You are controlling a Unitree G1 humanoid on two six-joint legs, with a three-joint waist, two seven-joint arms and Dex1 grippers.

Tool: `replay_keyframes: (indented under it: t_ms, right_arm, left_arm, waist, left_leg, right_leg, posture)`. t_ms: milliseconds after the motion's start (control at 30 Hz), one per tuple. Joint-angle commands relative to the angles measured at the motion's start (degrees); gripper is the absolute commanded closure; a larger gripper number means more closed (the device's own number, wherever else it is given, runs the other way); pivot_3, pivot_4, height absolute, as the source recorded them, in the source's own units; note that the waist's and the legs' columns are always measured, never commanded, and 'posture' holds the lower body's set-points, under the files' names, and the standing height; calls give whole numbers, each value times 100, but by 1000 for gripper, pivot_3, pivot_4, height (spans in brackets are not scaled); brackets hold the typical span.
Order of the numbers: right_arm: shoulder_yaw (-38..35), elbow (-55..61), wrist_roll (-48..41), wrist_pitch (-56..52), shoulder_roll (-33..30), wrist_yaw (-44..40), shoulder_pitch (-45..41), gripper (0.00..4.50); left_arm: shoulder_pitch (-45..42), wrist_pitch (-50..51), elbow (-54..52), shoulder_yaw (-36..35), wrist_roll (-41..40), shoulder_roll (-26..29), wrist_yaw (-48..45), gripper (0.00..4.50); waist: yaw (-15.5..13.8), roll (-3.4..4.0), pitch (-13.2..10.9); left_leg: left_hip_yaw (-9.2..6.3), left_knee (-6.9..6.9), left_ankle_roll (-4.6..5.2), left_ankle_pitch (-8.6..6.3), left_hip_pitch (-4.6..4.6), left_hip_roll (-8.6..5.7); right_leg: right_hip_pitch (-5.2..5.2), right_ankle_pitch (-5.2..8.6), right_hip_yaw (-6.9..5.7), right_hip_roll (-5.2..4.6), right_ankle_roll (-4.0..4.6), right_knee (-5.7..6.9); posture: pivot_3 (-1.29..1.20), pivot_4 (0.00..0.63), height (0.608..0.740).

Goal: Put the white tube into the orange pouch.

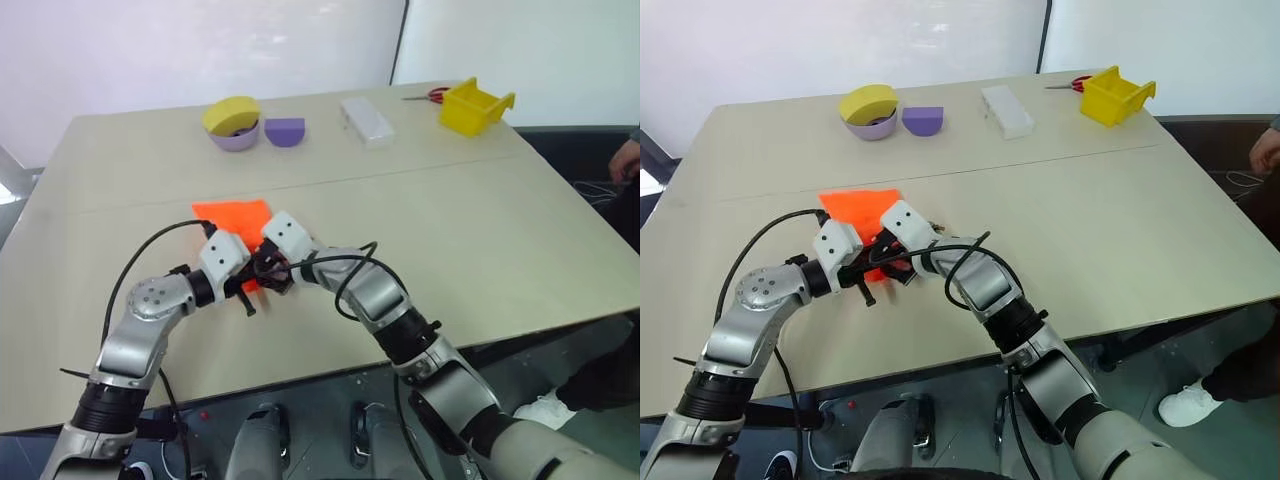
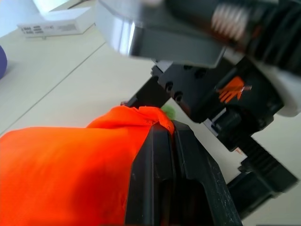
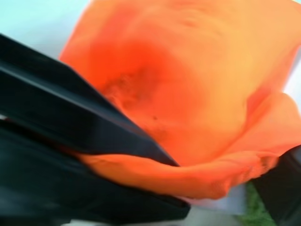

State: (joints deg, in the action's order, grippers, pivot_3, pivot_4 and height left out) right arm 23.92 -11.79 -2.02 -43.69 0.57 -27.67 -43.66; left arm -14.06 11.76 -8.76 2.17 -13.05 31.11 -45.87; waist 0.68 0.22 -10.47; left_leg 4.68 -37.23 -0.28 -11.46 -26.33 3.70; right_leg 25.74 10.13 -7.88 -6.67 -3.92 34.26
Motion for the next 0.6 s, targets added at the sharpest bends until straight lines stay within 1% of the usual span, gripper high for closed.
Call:
replay_keyframes:
  t_ms: [33,200,300,400,433,500,533,600]
  right_arm:
    - [69,789,-97,-57,-267,-353,138,18]
    - [98,1457,-314,-392,-662,-781,318,18]
    - [237,1729,-286,-347,-906,-987,335,18]
    - [224,1747,-339,-352,-898,-1001,343,18]
    - [179,1728,-326,-188,-865,-961,339,18]
    - [-285,1506,-498,-292,-539,-666,213,18]
    - [-292,1475,-474,-229,-556,-673,169,18]
    - [-131,1622,-481,-173,-765,-956,199,18]
  left_arm:
    - [125,-200,76,-151,24,9,90,4500]
    - [184,-386,250,-226,38,-32,222,4500]
    - [217,-470,291,-183,66,-20,226,4500]
    - [234,-496,315,-173,65,-33,251,4500]
    - [235,-499,315,-166,80,-25,256,4500]
    - [235,-476,293,-177,56,-36,264,4500]
    - [239,-471,285,-176,53,-38,264,4500]
    - [245,-488,277,-166,75,-32,267,4500]
  waist:
    - [2,0,0]
    - [4,0,0]
    - [5,0,0]
    - [8,0,0]
    - [6,0,0]
    - [6,0,0]
    - [8,0,0]
    - [-1,0,0]
  left_leg:
    - [3,0,4,3,-2,0]
    - [11,0,8,5,-7,0]
    - [10,2,-3,-2,-7,2]
    - [10,3,-5,-3,-7,3]
    - [10,3,-5,-3,-7,3]
    - [13,4,-5,-3,-10,4]
    - [15,5,-5,-3,-11,4]
    - [18,6,-4,-1,-11,4]
  right_leg:
    - [2,0,1,-1,0,-1]
    - [15,1,10,-2,-1,-1]
    - [22,0,10,0,0,5]
    - [25,-2,9,0,4,4]
    - [27,-2,9,0,5,4]
    - [32,-3,10,0,5,4]
    - [35,-3,10,0,5,4]
    - [36,-4,11,1,5,6]
  posture:
    - [0,150,740]
    - [0,150,740]
    - [0,150,740]
    - [0,150,740]
    - [0,150,740]
    - [0,150,740]
    - [0,150,740]
    - [0,150,740]
